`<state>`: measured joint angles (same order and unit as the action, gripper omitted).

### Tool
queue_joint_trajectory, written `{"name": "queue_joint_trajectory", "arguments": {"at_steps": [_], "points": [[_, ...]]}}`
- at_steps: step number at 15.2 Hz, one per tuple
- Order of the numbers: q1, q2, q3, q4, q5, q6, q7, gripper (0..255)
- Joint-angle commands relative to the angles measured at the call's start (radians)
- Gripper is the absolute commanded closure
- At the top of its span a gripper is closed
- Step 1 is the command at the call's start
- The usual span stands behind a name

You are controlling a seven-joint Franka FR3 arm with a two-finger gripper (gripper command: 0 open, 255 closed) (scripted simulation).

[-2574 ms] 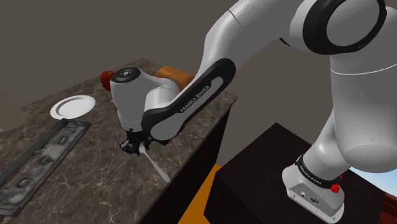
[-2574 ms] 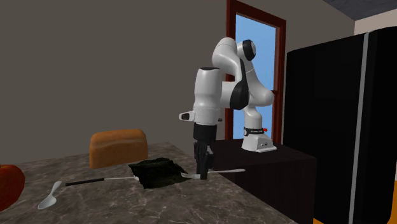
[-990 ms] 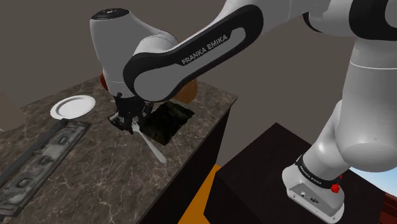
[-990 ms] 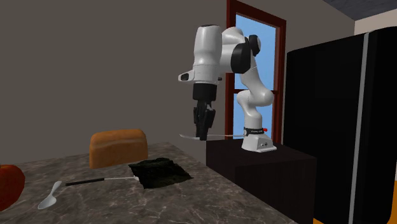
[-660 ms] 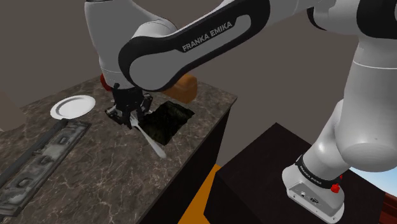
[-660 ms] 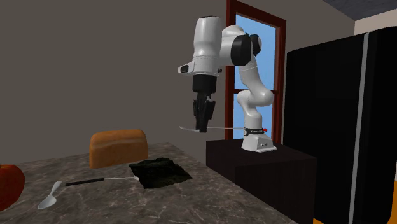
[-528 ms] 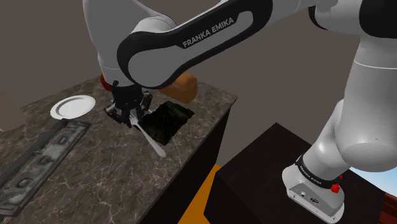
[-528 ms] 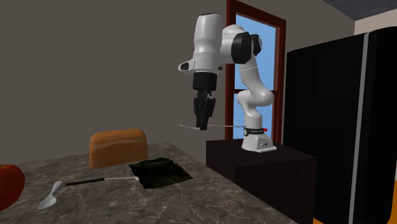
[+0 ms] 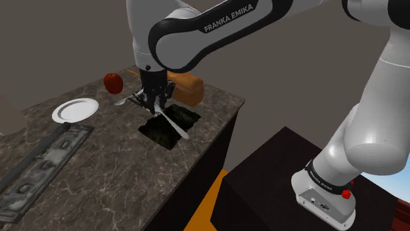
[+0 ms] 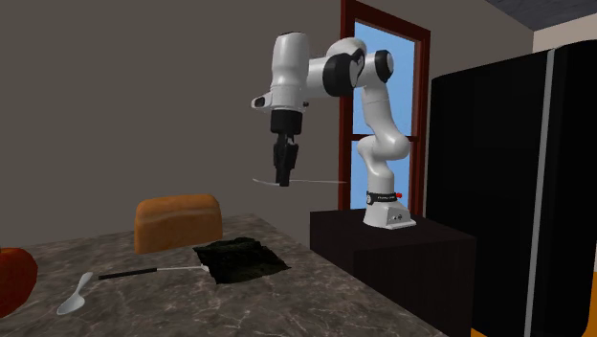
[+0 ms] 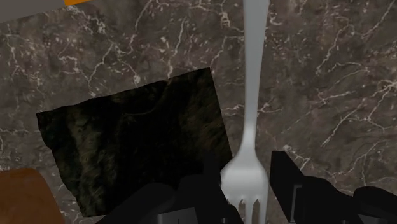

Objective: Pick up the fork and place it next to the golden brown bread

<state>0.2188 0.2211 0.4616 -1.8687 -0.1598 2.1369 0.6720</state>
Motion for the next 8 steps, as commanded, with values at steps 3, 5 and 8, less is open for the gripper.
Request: {"name": "queue_joint_trajectory", "arguments": {"at_steps": [3, 5, 8], "points": [[-0.073, -0.050, -0.030, -0.068, 0.038, 0.030, -0.116, 255], [-0.104, -0.067, -0.046, -0.087, 0.053, 0.038, -0.168, 255], [-0.147, -0.085, -0.072, -0.108, 0.072, 0.045, -0.246, 255]]}}
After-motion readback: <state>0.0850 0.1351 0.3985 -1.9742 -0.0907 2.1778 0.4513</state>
